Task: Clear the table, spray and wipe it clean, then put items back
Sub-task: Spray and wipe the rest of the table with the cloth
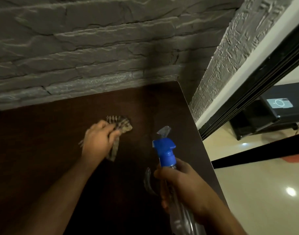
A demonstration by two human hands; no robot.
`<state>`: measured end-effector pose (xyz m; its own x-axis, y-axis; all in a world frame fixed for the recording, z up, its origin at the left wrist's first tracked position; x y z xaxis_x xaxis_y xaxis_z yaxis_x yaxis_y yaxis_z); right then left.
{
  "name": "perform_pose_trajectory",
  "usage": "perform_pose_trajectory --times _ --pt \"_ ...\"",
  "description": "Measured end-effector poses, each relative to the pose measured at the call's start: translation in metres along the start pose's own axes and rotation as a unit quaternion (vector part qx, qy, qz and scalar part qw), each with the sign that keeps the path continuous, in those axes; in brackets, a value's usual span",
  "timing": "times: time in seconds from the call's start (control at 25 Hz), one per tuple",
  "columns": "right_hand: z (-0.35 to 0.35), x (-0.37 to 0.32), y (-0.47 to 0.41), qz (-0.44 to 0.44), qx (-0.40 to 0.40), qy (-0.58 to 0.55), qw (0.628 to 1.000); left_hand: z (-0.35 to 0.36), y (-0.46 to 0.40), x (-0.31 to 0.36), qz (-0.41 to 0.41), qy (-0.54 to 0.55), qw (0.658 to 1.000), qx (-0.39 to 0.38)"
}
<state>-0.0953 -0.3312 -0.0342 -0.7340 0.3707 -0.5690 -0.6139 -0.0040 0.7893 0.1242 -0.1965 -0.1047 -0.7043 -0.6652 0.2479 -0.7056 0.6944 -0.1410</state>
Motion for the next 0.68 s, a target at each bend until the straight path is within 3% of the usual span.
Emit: perform_pose_trajectory --times 0.12,0.4,0.48,0.6,0.68 --pt "-0.001 0.016 0.005 0.005 -0.002 0.011 1.000 0.006 -0.047 -0.011 -0.066 -0.022 0.997 0.020" --pt "-0.006 0.061 0.025 0.020 -0.001 0.037 0.999 0.017 -0.035 0.037 -0.060 0.004 0.998 0.018" --pt "-0.004 0.063 0.035 0.006 -0.005 0.038 0.999 0.020 -0.012 0.081 -0.020 0.028 0.999 0.001" --pt "-0.005 0.065 0.045 -0.012 -0.013 0.039 0.999 0.025 0.077 0.149 0.134 0.053 0.988 -0.059" --pt "-0.012 0.071 0.052 -0.009 -0.016 0.040 0.999 0.020 0.097 0.126 0.109 0.053 0.991 -0.058"
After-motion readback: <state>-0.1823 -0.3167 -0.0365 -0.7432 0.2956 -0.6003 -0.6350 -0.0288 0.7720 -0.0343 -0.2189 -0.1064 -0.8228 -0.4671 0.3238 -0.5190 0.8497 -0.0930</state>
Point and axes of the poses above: each hand's wrist, its own y-axis away from the middle knuckle, its own z-axis out of the palm, x = y × z, the point moved 8 cm from there along -y, towards the middle knuckle, and after that the axes turned 12 degrees about z, right-handed, at the moved point
